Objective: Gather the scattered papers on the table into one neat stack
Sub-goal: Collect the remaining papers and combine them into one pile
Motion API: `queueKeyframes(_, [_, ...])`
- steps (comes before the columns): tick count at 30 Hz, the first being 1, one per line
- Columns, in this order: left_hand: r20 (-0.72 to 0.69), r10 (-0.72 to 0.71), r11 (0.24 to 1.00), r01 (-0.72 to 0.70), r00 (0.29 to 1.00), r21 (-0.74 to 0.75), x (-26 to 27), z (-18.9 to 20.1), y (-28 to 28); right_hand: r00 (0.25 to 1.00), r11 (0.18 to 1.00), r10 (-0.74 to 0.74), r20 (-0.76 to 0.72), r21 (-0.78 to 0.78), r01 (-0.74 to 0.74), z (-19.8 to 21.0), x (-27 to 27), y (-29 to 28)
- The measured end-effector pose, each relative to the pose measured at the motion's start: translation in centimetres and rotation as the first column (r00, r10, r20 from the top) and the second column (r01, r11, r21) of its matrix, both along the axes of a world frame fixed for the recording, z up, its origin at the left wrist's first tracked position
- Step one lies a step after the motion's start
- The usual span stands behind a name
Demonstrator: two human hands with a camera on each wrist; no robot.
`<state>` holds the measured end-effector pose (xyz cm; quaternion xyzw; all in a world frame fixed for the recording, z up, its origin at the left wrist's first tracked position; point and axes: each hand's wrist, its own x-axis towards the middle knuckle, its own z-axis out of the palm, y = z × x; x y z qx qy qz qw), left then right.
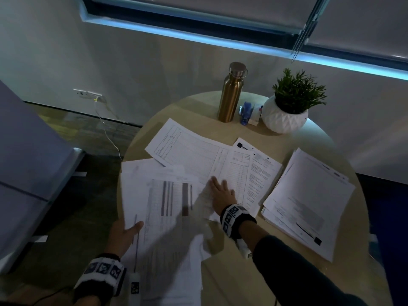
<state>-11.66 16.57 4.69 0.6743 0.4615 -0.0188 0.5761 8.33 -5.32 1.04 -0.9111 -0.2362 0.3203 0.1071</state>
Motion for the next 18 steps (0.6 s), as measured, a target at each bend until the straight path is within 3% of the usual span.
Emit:
queueKeyframes(5, [0.107,0.184,0.983,-0.185,0.977,0.002,-3.0,3.0,4.7,0.998,0.999,-0.04,-0.04,0.003,0.04,0.6,0.4,0.1])
queueKeyframes(7, [0.158,0.225,0.974,-0.227,0.961,-0.007,-3.4,4.2,5.8,0.984,0.978,-0.144,-0.104,0.135,0.157,2.1,0.0,0.5])
queueKeyframes(9, [0.216,0.203,0.978,-0.207,0.955,-0.006,-3.0,5.4,5.8,0.894,0.842,-0.228,-0.386,0.383,0.38,4.3,-1.2,1.0])
queueKeyframes(11, [0.297,0.153,0.987,-0.158,0.942,-0.008,-1.8,6.9,4.7,0.736,0.656,-0.1,-0.67,0.512,0.554,6.9,-2.5,1.6])
queueKeyframes(12, [0.329,0.116,0.993,-0.118,0.937,-0.013,-1.0,7.4,4.0,0.701,0.618,-0.001,-0.713,0.551,0.561,7.9,-2.9,1.7])
queueKeyframes(13, [0.355,0.067,0.998,-0.068,0.933,-0.009,0.2,8.2,3.0,0.7,0.576,0.081,-0.709,0.606,0.548,8.8,-3.1,1.7])
queueKeyframes(15, [0.397,0.031,0.999,-0.045,0.918,0.026,2.7,9.0,1.1,0.755,0.491,0.103,-0.647,0.693,0.527,10.4,-3.4,1.7])
queueKeyframes(18, [0.458,0.036,0.976,-0.131,0.888,0.177,5.8,9.0,-2.0,0.892,0.348,-0.279,-0.355,0.828,0.439,12.2,-4.0,1.2])
